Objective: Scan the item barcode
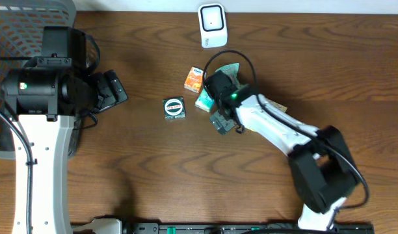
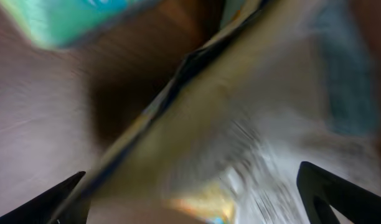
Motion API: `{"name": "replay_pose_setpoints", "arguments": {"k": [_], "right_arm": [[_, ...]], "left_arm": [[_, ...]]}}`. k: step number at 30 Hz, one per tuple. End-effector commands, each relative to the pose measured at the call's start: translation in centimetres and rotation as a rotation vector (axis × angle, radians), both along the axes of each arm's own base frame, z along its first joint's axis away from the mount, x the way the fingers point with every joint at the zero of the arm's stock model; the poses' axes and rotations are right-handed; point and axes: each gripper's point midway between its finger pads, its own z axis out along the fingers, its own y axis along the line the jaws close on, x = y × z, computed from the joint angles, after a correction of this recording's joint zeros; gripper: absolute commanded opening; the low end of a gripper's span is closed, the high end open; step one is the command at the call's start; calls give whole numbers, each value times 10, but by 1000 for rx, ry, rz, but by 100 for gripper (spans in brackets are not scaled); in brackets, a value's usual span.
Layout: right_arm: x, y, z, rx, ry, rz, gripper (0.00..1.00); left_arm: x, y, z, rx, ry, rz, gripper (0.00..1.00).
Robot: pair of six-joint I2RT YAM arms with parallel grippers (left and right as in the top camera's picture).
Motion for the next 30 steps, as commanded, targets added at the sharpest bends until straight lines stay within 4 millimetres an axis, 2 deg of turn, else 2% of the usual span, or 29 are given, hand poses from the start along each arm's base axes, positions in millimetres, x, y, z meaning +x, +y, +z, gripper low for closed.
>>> {"name": "replay_pose_setpoints", "arguments": {"k": [1,5,6,8,9,12,14,18,21,25,26,30], "right_arm": [[11,-12,-12,-85,-41,-42,99],[15,-19,-29,-129,-42,-68,99],[15,-21,-31,-129,-41,-73,95],[17,-24,-32,-126,-39,-84,76],[20,-26,-32,-121,-45,-92,55],[27,-28,-31,-104,-64,-115,25],[30,-30,-30,-92,-72,-141,1],[31,-28,-15,-42,-51,-164,1],[33,-17,12,53,-23,-165,1],[35,4,66,264,5,-153,1],[32,12,91,369,22,-142,1],[15,27,145,673,105,-87,1]], "left_arm": [[0,3,-2,7,7,12,98],[0,3,-2,7,7,12,97],[0,3,-2,7,7,12,98],[0,3,-2,6,6,12,98],[0,3,-2,7,7,12,98],[0,3,-2,7,7,12,98],[0,3,-2,6,6,12,97],[0,3,-2,7,7,12,98],[0,3,-2,6,6,12,98],[0,3,-2,7,7,12,98],[0,3,-2,7,7,12,98],[0,3,-2,7,7,12,98]]}}
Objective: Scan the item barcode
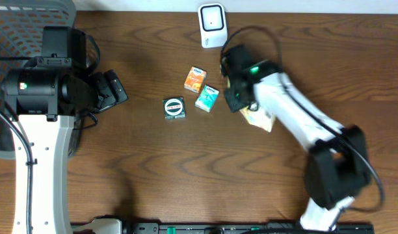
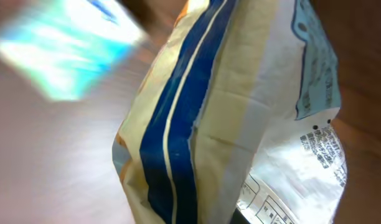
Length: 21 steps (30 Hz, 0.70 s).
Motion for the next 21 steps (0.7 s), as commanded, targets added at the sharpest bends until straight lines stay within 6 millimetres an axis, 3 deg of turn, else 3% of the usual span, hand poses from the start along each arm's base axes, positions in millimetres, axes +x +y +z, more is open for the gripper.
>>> {"name": "replay_pose_setpoints", "arguments": {"k": [1,7,13,17,21], "right_arm": [[-16,31,85,448,17,89,1],[-42,32,119,875,178,161,1],[-60,24,115,1252,330,140,1],[-64,12,84,1333,368,83,1],[-49,-20,25,1099,360,-127,1]], "left_arm": [[0,3,-2,6,7,12,98],[0,3,-2,6,7,12,98],[0,3,-2,6,7,12,97],[0,3,-2,6,7,12,98],[0,3,-2,6,7,12,98]]}}
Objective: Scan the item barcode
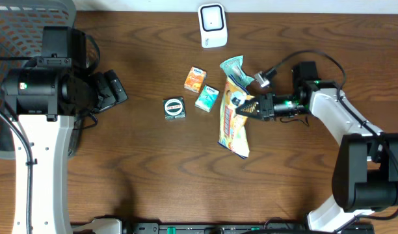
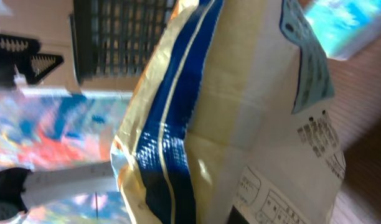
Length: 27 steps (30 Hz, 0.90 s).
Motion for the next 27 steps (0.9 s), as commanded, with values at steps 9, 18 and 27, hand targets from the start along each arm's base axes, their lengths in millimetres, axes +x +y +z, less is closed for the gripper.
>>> {"name": "replay_pose_setpoints", "arguments": {"k": [9,18,27], "right_arm": [[37,-123,-61,-658,174,-352,57],[36,-127,-21,-840,178,-311,57],[53,-63,4,-770,3,-210,27]], "left_arm": [[0,3,-1,7,6,12,98],[0,3,-2,7,6,12,98],[0,3,-2,7,6,12,98]]}}
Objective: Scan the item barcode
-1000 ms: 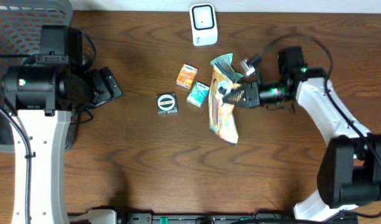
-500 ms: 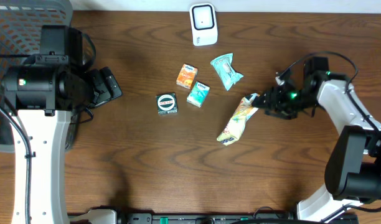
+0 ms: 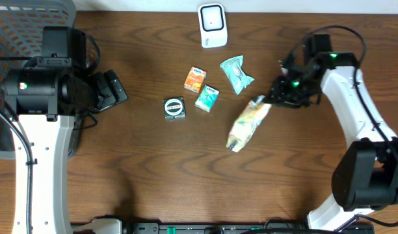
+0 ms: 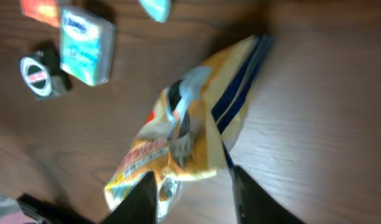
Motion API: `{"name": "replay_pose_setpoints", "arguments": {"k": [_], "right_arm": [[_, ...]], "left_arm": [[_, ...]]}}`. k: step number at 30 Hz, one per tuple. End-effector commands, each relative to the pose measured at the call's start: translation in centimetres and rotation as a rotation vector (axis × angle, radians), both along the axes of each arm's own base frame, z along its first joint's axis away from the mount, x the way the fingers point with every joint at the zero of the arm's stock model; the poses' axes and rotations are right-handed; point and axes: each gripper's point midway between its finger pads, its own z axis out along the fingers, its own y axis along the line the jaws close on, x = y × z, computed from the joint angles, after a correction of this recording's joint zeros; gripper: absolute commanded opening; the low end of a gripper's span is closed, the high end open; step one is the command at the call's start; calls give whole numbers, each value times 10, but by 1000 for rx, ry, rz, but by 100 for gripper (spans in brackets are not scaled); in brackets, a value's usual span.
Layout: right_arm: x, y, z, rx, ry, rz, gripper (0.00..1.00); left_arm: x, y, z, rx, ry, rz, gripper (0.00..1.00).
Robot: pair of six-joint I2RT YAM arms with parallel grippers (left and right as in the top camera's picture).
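Observation:
The yellow-orange snack bag (image 3: pixel 246 125) lies slanted on the wooden table, right of the small boxes. In the right wrist view the bag (image 4: pixel 190 124) is well below the camera and casts a shadow on the wood. My right gripper (image 3: pixel 269 99) hovers over the bag's upper right end. Its jaws (image 4: pixel 195 177) stand apart, with wood showing between the bag and the right finger (image 4: pixel 249 199), so it is open. The white scanner (image 3: pixel 212 26) stands at the far edge. My left gripper (image 3: pixel 113 91) rests at the left, away from everything.
An orange box (image 3: pixel 195 78), a teal box (image 3: pixel 207 98), a round tin (image 3: pixel 175 108) and a teal pouch (image 3: pixel 236 73) lie between the bag and the scanner. The teal box (image 4: pixel 86 45) and the tin (image 4: pixel 38 76) also show from the wrist. A grey basket (image 3: pixel 30 19) fills the far left corner.
The right gripper held the bag close to its camera; now the bag lies on the table, let go, and the gripper is up at its top right end. The left arm is unmoved.
The right gripper was open low over the bag beside the small boxes. Then it held the bag just below the scanner. Then it held it out over the table's middle, the arm stretched in from the right. Now the bag lies released, right of the boxes.

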Motion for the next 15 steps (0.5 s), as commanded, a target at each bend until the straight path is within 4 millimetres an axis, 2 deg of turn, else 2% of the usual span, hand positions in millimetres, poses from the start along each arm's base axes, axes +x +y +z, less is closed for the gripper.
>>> {"name": "replay_pose_setpoints", "arguments": {"k": [1,5,9,11,12,13,15], "right_arm": [[12,25,28,22,-97,64,24],[20,45,45,33,-156,105,19],[25,61,45,37,-195,138,15],[26,66,42,25,-199,136,17],[27,69,40,14,-206,136,24],[30,75,34,-11,-221,142,48],[29,83,26,-24,-221,142,63]], "left_arm": [[0,3,-2,7,7,12,98],[0,3,-2,7,7,12,98],[0,3,-2,6,6,12,98],[0,3,-2,6,6,12,98],[0,3,-2,7,7,12,98],[0,3,-2,7,7,12,98],[0,3,-2,7,7,12,97]]}}
